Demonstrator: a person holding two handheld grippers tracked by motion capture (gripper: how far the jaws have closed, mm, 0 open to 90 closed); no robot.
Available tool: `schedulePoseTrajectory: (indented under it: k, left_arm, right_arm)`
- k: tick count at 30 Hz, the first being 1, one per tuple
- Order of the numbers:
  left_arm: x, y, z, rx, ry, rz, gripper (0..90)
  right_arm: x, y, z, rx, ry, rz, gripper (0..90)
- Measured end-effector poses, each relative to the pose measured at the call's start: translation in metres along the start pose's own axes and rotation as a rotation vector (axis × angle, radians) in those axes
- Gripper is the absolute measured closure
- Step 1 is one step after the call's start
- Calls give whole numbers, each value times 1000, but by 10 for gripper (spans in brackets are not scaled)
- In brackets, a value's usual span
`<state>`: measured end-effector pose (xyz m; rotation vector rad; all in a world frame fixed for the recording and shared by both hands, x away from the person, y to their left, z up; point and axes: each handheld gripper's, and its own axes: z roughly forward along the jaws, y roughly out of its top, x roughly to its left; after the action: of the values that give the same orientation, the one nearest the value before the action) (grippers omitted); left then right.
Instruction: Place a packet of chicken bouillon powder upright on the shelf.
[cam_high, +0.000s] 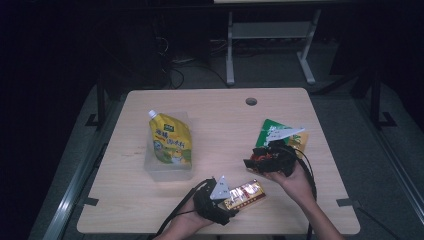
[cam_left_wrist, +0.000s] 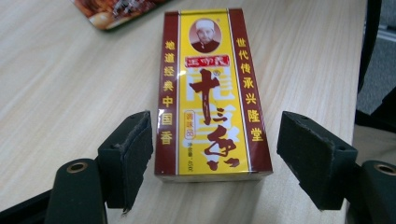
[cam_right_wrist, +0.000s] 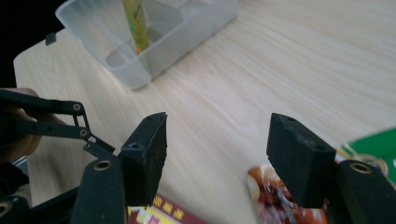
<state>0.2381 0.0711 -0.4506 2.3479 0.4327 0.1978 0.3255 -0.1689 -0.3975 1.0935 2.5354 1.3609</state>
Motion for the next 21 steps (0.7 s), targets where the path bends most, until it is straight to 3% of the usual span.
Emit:
schedulePoseTrajectory:
  k: [8, 13, 17, 21]
  left_arm:
    - [0, 1, 7, 24, 12, 1, 267]
    - [-1, 3, 13, 64, 32, 28, 294]
    - [-1, 4, 13, 59, 24, 15, 302]
    - [0, 4, 13, 81, 24, 37, 298]
  right_arm:
    - [-4, -21, -10, -10, -24, 31, 364]
    - [-7, -33, -15, -11, -39, 61, 350]
    - [-8, -38, -16, -11, -44, 61, 346]
    - [-9, -44, -16, -13, -47, 80, 335]
